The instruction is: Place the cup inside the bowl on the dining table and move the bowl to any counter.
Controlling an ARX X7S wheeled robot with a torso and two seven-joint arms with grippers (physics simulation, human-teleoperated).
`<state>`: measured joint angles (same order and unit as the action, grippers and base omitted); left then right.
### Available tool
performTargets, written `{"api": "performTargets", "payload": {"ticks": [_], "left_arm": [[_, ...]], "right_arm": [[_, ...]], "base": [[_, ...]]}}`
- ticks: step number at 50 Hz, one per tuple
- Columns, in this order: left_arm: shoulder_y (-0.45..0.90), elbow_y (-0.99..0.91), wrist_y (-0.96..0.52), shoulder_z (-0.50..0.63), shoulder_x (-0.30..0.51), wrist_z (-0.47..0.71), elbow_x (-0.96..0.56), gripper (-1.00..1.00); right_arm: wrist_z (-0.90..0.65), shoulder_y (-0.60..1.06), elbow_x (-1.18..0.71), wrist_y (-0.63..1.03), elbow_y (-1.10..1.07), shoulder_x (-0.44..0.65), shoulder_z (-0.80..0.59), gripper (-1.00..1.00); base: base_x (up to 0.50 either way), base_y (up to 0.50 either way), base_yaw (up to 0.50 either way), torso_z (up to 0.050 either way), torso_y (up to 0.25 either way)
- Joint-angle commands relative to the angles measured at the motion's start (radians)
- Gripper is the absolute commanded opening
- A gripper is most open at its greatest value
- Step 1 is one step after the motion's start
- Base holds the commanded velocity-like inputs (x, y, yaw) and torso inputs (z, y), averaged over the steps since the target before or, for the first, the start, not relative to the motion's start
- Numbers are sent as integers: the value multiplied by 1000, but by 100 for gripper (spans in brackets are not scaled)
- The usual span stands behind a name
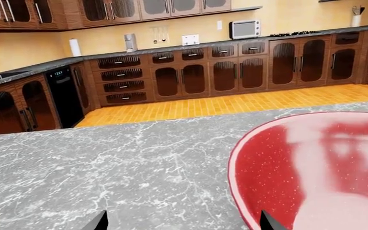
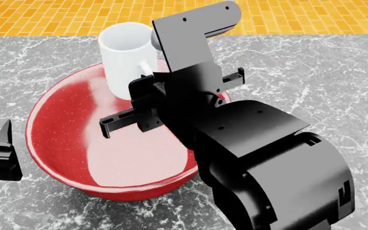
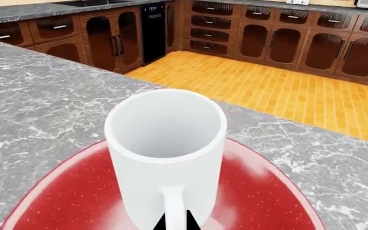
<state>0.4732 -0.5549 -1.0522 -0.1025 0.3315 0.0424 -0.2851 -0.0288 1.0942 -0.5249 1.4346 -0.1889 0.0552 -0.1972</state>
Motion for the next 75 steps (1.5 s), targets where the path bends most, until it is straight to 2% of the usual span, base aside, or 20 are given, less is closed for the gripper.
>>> {"api": "performTargets", "payload": {"ticks": [1, 9, 17, 31, 39, 72, 73, 75], "left_arm": [[5, 6, 11, 16, -11, -1, 16, 100], [-6, 10, 23, 4, -3, -10, 8, 100], [-9, 21, 37, 14, -7, -3, 13, 100], [-14, 26, 42, 16, -7, 0, 9, 100], [-17, 32, 48, 11, 0, -1, 7, 100], [-27, 33, 55, 4, 14, 2, -5, 100], [-28, 31, 55, 3, 14, 2, -6, 100], [-29, 32, 57, 7, 13, 5, -4, 100]], "right_arm": [[-29, -12, -51, 66, -29, -25, 21, -100], [-81, -12, -88, 125, -48, -15, 36, -100], [-281, -1, -339, 128, -10, 60, 17, -100], [-173, 81, -306, -4, 224, 94, -110, -100], [-133, 86, -293, -50, 283, 90, -162, -100], [-158, 31, -331, -53, 271, 91, -194, -100], [-160, 29, -333, -55, 271, 89, -192, 100], [-163, 22, -333, -58, 271, 90, -195, 100]], "base": [[0, 0, 0, 0, 0], [0, 0, 0, 0, 0], [0, 0, 0, 0, 1], [0, 0, 0, 0, 0], [0, 0, 0, 0, 0], [0, 0, 0, 0, 0], [0, 0, 0, 0, 0], [0, 0, 0, 0, 0]]}}
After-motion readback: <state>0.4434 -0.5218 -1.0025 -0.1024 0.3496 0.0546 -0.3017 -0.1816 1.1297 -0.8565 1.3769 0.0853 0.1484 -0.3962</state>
